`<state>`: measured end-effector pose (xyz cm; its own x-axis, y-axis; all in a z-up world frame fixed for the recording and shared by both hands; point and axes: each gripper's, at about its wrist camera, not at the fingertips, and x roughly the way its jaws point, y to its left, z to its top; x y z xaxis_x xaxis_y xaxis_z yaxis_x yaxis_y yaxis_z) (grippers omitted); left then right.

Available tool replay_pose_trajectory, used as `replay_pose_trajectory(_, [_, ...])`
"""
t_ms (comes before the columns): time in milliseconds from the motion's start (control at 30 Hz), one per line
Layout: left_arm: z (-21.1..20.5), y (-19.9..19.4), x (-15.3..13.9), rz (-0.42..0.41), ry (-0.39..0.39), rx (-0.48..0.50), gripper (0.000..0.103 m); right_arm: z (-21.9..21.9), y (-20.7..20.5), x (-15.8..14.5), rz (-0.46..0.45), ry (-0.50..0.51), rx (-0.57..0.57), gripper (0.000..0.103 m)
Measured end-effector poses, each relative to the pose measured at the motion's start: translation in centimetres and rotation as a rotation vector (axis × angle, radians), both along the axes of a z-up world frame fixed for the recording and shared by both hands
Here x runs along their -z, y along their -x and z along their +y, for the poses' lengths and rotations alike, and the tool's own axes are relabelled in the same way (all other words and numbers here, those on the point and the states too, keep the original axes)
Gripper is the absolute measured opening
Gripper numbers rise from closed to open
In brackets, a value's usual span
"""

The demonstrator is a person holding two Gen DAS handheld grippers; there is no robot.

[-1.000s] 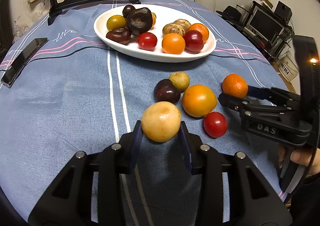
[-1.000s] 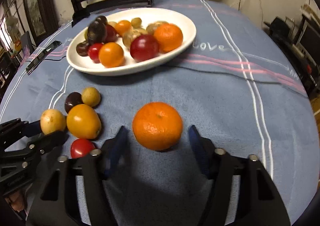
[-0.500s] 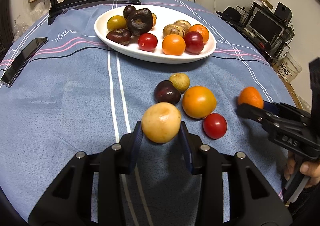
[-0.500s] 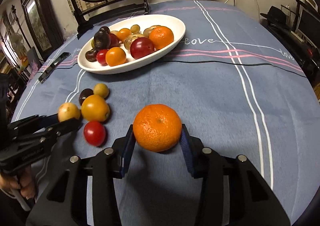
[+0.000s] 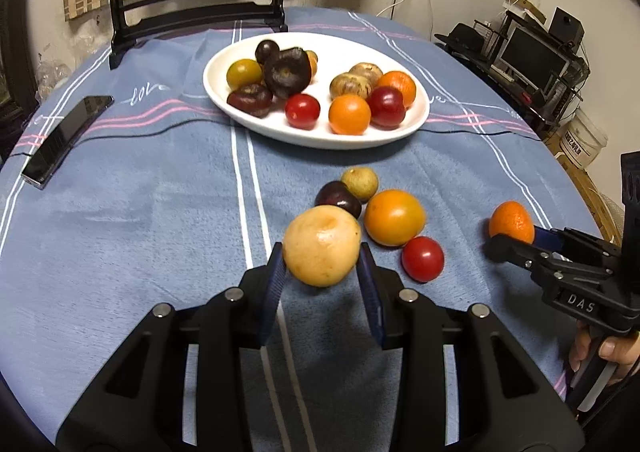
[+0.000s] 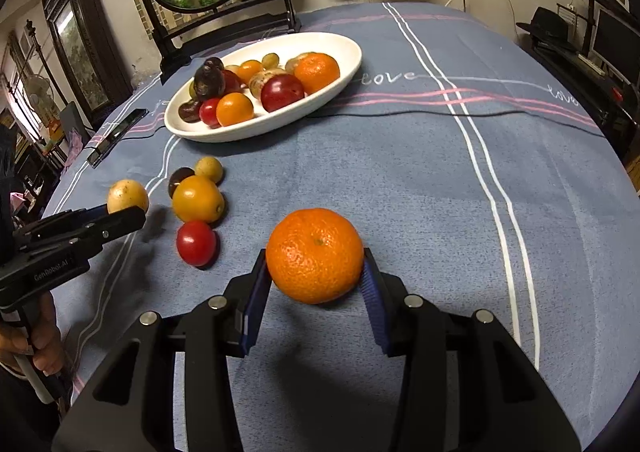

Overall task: Organize fruits
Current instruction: 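Carry both fruits over the white plate and open both tools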

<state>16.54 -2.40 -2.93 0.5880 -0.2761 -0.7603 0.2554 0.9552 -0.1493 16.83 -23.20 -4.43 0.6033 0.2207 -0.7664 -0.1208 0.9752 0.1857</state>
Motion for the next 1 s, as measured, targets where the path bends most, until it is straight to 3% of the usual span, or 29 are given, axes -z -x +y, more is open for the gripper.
replay_pose_trajectory(233, [-0.1,-0.3,-2.1,-0.036,-0.010,0.022,0.037,1.0,0.0,-3.1,-0.095,0.016,-0.037,0.045])
replay_pose_trajectory(567, [-1.1,-3.1,-5.7,-0.100,-0.040,0.050,0.037,2.1,-3.3,-6.8,-0.193,0.047,-0.067,0.045])
replay_pose_trajectory(1000, [-3.9,-13.0,-6.0,-0.069,-0.068,0.047,0.037,4.6,-12.5,-6.5,-0.212,0.098,-0.126,0.045])
